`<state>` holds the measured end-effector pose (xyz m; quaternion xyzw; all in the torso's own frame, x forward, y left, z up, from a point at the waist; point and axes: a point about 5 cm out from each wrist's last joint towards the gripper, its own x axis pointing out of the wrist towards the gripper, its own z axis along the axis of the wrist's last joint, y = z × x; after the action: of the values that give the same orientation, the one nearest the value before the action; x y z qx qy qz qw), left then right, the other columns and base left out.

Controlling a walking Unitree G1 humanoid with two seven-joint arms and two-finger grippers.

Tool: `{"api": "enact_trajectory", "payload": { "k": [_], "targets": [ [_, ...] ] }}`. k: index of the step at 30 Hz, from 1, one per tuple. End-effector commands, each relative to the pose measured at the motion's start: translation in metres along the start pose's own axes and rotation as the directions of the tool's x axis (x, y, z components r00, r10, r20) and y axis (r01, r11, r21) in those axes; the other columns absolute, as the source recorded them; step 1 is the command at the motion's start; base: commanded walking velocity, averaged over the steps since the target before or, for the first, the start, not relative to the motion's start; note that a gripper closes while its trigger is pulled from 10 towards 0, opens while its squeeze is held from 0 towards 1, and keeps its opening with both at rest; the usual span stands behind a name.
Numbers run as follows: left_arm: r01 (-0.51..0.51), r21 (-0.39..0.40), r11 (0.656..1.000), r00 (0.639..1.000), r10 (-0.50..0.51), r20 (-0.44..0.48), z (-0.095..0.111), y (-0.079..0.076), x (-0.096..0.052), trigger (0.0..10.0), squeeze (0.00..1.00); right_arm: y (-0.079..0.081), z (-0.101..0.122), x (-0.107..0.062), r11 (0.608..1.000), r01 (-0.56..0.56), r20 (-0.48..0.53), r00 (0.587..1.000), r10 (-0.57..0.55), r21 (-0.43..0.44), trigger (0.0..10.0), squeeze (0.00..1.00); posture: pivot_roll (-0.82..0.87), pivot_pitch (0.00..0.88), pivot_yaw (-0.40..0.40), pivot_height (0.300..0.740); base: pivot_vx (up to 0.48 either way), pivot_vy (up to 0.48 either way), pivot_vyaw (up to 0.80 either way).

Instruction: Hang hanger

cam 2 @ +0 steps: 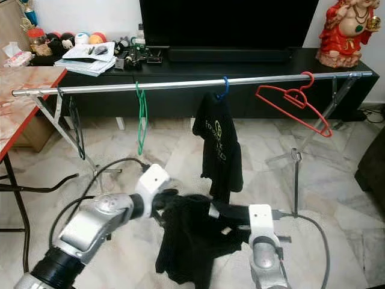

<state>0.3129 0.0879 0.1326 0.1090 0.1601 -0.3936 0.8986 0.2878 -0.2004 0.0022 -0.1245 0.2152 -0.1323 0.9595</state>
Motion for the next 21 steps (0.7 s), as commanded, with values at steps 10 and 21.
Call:
{"api": "enact_trajectory", "payload": {
  "k": [10,21],
  "targets": [
    [-0.048,-0.014,0.999,0.998,0.047,-0.039,-0.023,0.016,-0.010,10.0,1.00,0.002,0.000,0.000,0.985,0.034,-0.081,0.997,-0.020,0.168,0.0,0.00,0.00,0.089,0.012,0.740,0.000,0.000,0.00],
    [-0.243,-0.126,0.962,0.966,0.229,-0.117,-0.066,0.032,-0.014,10.0,1.00,-0.007,-0.030,-0.005,0.785,0.248,-0.369,0.929,-0.028,0.567,0.0,0.00,0.00,0.100,0.021,0.740,0.000,0.000,0.00]
  ]
}}
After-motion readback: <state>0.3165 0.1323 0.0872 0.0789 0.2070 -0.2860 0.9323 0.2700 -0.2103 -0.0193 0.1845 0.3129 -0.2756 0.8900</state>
